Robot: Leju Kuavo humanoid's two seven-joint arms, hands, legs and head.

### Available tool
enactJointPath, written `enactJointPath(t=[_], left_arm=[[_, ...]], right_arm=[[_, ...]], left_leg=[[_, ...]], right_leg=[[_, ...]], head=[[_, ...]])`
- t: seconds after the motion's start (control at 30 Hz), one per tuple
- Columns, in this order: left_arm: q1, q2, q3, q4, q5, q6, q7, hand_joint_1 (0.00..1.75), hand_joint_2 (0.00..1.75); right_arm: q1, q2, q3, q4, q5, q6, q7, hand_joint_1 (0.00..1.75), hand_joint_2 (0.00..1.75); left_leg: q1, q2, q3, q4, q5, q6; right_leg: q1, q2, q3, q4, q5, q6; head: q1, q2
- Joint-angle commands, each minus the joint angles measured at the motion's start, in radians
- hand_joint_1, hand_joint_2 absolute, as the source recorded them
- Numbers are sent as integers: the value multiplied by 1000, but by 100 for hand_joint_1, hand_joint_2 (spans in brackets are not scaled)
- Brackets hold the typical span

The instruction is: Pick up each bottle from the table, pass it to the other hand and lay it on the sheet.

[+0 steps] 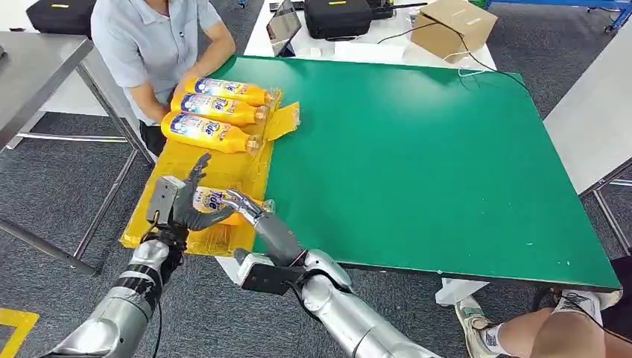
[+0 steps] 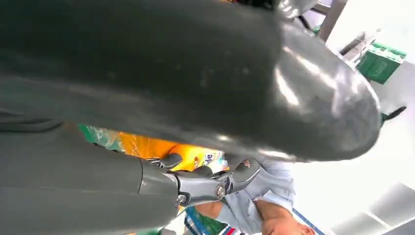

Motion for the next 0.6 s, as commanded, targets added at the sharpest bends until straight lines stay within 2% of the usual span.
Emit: enactJointPath(t=[0.03, 0.13, 0.17, 0.4, 0.43, 0.47, 0.53, 0.6], left_arm=[[46, -37, 89, -179, 166, -9, -42, 0, 175], [59, -77, 135, -223, 290, 11, -4, 0, 175], [60, -87, 145, -225, 332, 4, 8, 0, 175], [63, -86, 138, -220, 336, 4, 6, 0, 175], [73, -91, 145, -227, 383, -15, 13, 0, 175], [97, -98, 138, -253, 400, -11, 13, 0, 175], [205, -139, 118, -400, 419, 21, 6, 0, 175], [347, -172, 66, -611, 448, 8, 12, 0, 175]], right_arm=[[-35, -19, 44, 58, -13, -19, -7, 0, 0], [-2, -25, 12, 0, -7, -53, -91, 0, 0], [25, -36, 1, -76, -30, -44, -91, 0, 0], [30, -40, -1, -85, -30, -38, -91, 0, 0], [62, -53, -9, -170, -54, -64, -91, 0, 0], [82, -65, -9, -222, -59, -122, -91, 0, 175], [142, -78, -52, -335, -93, -246, -91, 0, 175], [196, -108, -76, -449, -87, -310, -91, 0, 175]], left_leg=[[1, 2, 2, 0, -1, 0], [1, 1, 2, 0, -2, 0], [1, 1, 1, 0, -2, 0], [0, 0, 0, 0, -1, 0], [1, 0, 1, 0, -1, -1], [1, 0, 2, 0, -2, -1], [1, 0, 1, -1, -1, 0], [0, 1, 2, -1, -2, 0]], right_leg=[[1, 0, 2, -1, -1, -1], [1, 0, 3, -1, -1, -1], [1, 0, 2, -1, -1, -1], [0, -1, 0, -1, -1, -1], [1, -1, 2, -1, -1, -1], [1, -1, 3, -1, -1, -2], [1, -1, 2, -2, -1, -1], [0, 0, 2, -2, -2, -1]], head=[[0, 0], [0, 0], [0, 0], [0, 0], [0, 0], [0, 0], [0, 0], [0, 0]])
